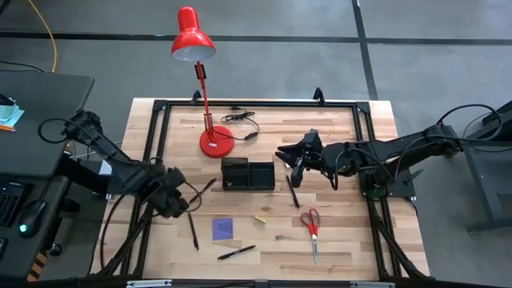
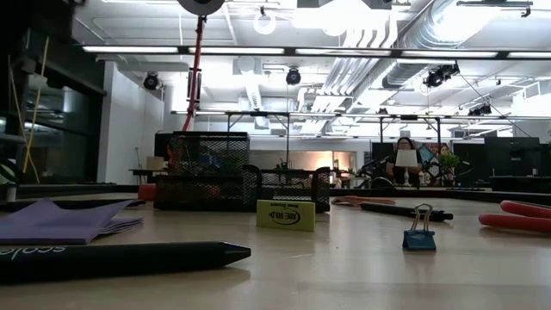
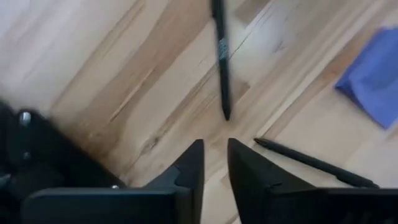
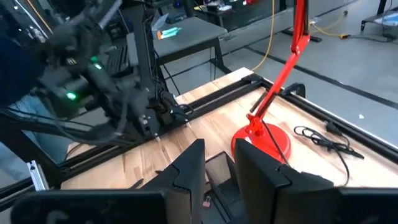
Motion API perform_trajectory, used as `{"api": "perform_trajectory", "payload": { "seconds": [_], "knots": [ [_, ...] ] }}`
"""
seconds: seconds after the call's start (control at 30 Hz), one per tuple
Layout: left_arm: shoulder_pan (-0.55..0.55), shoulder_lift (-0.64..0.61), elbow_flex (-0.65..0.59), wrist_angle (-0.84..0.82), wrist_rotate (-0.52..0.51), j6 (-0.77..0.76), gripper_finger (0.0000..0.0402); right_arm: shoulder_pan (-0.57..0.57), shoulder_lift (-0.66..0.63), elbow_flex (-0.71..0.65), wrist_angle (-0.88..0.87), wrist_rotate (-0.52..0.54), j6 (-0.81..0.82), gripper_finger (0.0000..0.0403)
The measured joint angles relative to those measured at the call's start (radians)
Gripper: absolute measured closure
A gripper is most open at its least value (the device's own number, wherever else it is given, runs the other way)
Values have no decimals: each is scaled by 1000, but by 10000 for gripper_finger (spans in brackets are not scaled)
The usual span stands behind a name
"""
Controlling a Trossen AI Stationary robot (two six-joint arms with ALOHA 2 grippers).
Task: Pick and place office supplies into organizer
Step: Put the pen into the desk organizer
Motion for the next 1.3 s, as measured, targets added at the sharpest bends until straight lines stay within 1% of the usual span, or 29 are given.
{"api": "perform_trajectory", "payload": {
  "seconds": [0.07,0.17,0.3,0.43,0.6,0.77,0.93,1.07,1.3],
  "knots": [
    [44,0,-18,17,36,37,312,0,0,0,3,0,-4,322],
    [123,0,-35,94,60,126,276,0,0,0,14,0,-17,322],
    [265,14,-41,191,154,312,243,0,0,0,19,0,-17,322],
    [389,44,-41,215,229,447,232,0,0,0,21,-1,-16,322],
    [480,97,-41,214,244,545,232,0,0,0,28,-11,-12,322],
    [521,174,-42,266,237,610,232,0,0,0,28,-10,-12,322],
    [520,256,-42,341,228,631,232,0,0,0,28,-7,-16,322],
    [520,306,-42,348,223,646,232,0,0,0,23,-7,-17,322],
    [520,347,-41,368,209,649,232,0,0,0,21,-7,-19,322]
  ]
}}
